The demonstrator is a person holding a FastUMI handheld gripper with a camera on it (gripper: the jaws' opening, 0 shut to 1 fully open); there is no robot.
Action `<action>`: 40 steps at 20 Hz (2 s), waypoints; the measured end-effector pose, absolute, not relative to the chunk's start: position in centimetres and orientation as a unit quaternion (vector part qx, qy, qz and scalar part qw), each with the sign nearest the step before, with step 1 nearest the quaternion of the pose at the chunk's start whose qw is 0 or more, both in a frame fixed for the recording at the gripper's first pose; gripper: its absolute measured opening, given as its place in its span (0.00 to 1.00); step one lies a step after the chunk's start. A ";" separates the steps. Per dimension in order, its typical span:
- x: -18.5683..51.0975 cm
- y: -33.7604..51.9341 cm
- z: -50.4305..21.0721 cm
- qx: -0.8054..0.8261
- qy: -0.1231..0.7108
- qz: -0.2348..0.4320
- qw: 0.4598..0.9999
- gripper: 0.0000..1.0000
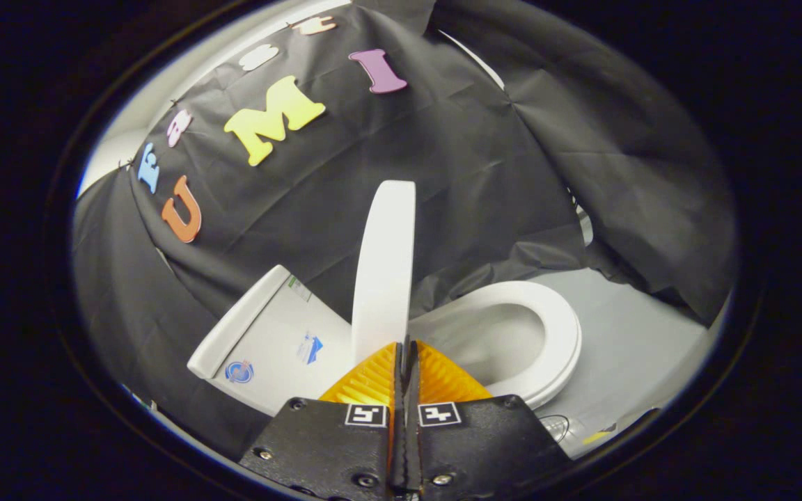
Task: Open the toilet lid.
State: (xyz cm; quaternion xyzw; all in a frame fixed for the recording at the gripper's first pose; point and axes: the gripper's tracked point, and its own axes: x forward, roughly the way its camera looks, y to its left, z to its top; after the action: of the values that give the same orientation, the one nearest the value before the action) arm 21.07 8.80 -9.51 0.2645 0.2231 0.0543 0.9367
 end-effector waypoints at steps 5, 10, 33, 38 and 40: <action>20.9 10.5 -8.3 0.231 0.214 0.058 0.947 0.04; 21.0 12.4 -7.1 0.198 0.205 0.063 0.956 0.04; 21.0 21.7 -4.1 0.074 0.182 0.081 0.977 0.04; 21.1 23.9 -3.9 0.046 0.183 0.076 0.979 0.04; 21.0 25.2 -3.8 0.031 0.181 0.078 0.980 0.04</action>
State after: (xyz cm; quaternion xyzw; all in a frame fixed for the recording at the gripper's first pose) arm 21.00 25.18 -3.77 0.0311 0.1809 0.0781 0.9799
